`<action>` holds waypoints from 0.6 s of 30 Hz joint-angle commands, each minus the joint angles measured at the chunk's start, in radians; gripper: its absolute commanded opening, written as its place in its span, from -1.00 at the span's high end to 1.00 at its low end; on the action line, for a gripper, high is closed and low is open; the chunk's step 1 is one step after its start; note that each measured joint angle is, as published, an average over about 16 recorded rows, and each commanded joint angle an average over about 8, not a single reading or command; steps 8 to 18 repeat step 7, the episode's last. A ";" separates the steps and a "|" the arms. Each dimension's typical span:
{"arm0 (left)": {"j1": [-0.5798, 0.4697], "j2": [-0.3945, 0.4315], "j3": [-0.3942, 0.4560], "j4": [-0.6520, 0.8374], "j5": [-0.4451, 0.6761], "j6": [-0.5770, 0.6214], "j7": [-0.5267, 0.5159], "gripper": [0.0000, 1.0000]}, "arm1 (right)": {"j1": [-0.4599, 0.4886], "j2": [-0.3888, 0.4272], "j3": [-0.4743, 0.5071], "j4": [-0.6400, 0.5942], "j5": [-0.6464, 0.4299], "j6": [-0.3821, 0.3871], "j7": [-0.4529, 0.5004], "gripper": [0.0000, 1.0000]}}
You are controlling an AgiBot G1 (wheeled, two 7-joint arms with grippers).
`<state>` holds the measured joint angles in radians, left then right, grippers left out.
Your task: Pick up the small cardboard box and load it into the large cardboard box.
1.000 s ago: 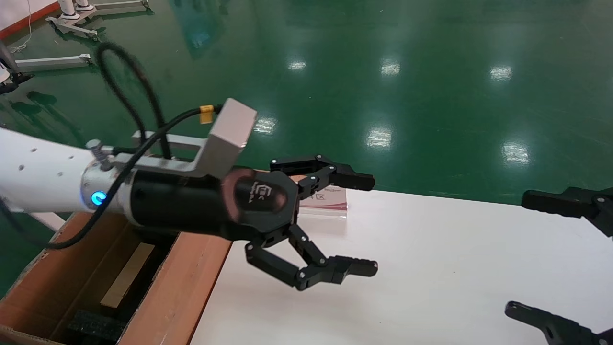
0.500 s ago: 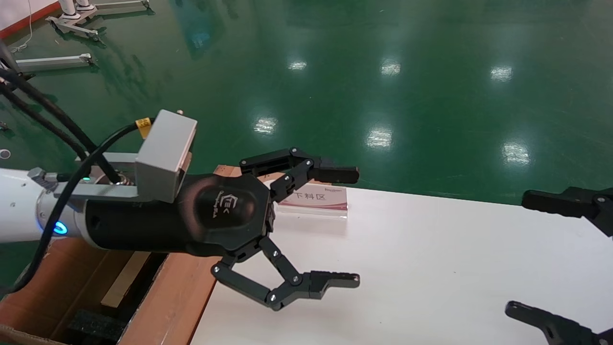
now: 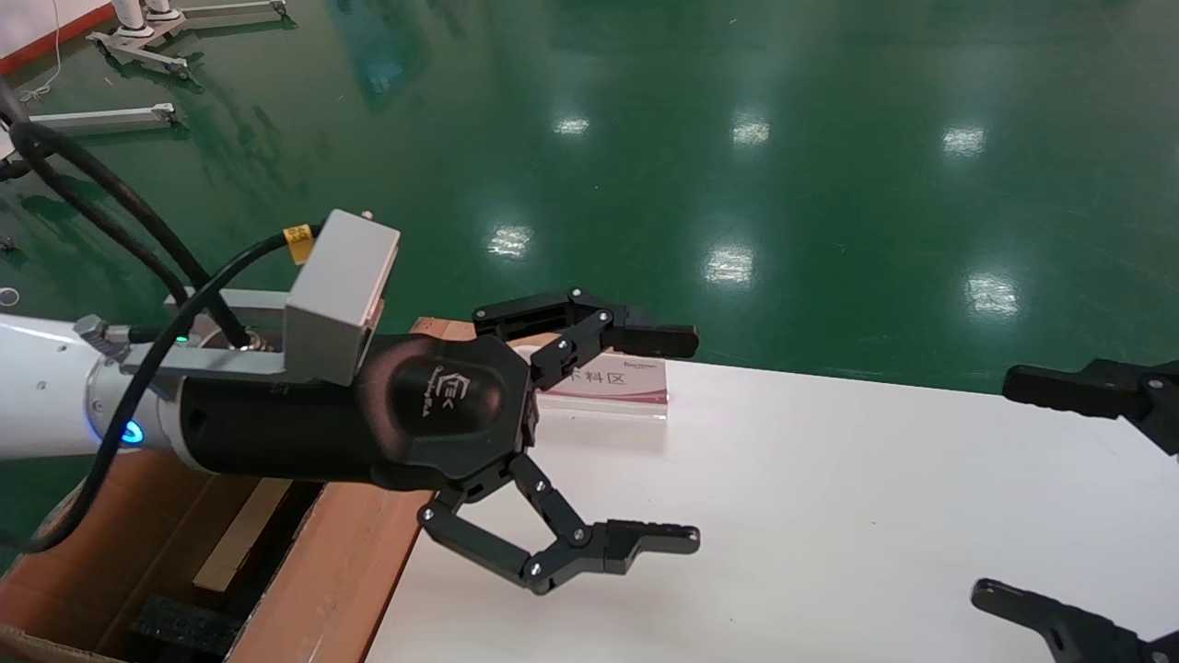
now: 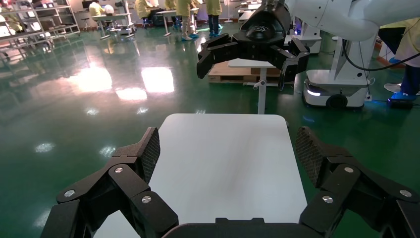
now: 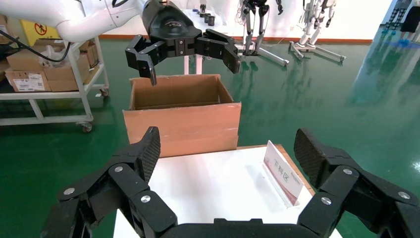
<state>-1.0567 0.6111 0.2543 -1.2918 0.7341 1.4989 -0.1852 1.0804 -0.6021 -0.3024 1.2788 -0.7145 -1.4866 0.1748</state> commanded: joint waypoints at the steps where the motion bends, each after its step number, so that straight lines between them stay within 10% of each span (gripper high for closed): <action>1: -0.003 0.000 0.005 0.002 0.000 -0.001 -0.001 -1.00 | 0.000 0.000 0.000 0.000 0.000 0.000 0.000 -1.00; 18: -0.008 0.000 0.012 0.004 -0.001 -0.002 -0.001 -1.00 | 0.000 0.000 0.000 0.000 0.000 0.000 0.000 -1.00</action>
